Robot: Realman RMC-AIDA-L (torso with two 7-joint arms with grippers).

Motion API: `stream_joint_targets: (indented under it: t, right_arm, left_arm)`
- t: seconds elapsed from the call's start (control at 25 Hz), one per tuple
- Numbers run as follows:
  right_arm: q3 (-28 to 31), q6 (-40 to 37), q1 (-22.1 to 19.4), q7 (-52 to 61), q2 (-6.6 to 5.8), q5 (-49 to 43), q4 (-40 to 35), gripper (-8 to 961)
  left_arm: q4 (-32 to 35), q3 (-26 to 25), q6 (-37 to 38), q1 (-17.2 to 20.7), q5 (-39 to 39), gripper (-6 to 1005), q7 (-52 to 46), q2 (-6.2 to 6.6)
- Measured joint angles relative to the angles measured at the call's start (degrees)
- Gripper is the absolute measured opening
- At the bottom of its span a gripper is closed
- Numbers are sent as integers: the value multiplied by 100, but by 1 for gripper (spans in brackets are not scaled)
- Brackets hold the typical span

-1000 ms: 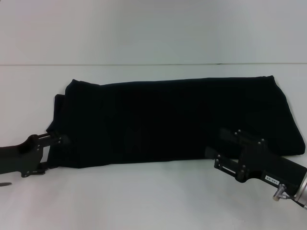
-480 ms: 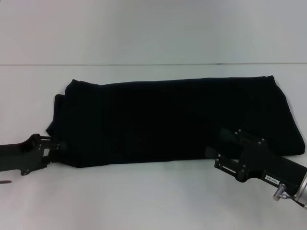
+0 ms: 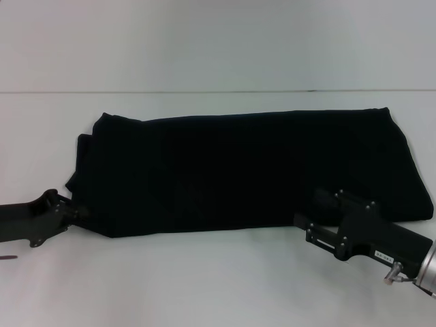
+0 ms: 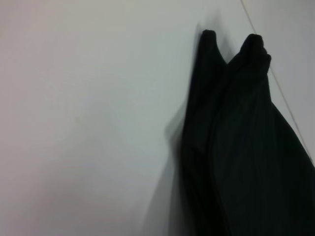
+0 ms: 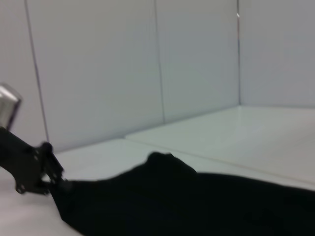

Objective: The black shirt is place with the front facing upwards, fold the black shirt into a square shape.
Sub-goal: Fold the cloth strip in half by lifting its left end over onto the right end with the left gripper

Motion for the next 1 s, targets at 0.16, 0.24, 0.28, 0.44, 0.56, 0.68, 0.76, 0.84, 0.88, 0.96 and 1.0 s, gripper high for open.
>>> stream_joint_targets:
  t: [0.16,0.24,0.28,0.44,0.56,0.68,0.76,0.84,0.88,0.96,1.0]
  right_arm:
    - [-99,281,30,15,7,-23,62,686]
    - [-176,382,36,-5,6,-24,63,686]
    - [-216,436,39,-12,6,-25,64,686]
    - [-298,480,45,-21,5,-27,66,689]
    - [-300,445,47,-64,5,-27,64,691]
    - [-300,442,62,-84,5,-27,47,693]
    - [-299,453,78,-86,5,-21,38,695]
    - [-299,483,88,-86,6,-18,33,696]
    - [-299,490,93,-86,6,-19,31,697]
    - [-298,497,100,-87,5,-22,27,698]
    - [-298,498,102,-86,5,-19,27,699]
  left_arm:
    - [-1,-28,0,-17,-23,73,63,-21]
    - [-9,-54,2,-31,-26,32,96,-23]
    - [-12,-66,4,-41,-35,32,114,-24]
    - [-8,-85,8,-43,-154,33,149,-40]
    - [-7,-91,34,-36,-289,33,227,-41]
    - [-17,-91,72,-40,-328,33,269,-20]
    - [-22,-91,82,-42,-331,34,272,-12]
    - [-17,-90,86,-40,-332,34,272,-9]
    - [-10,-89,86,-36,-333,34,272,-7]
    - [2,-89,86,-26,-334,34,271,3]
    - [9,-88,80,-20,-335,35,265,14]
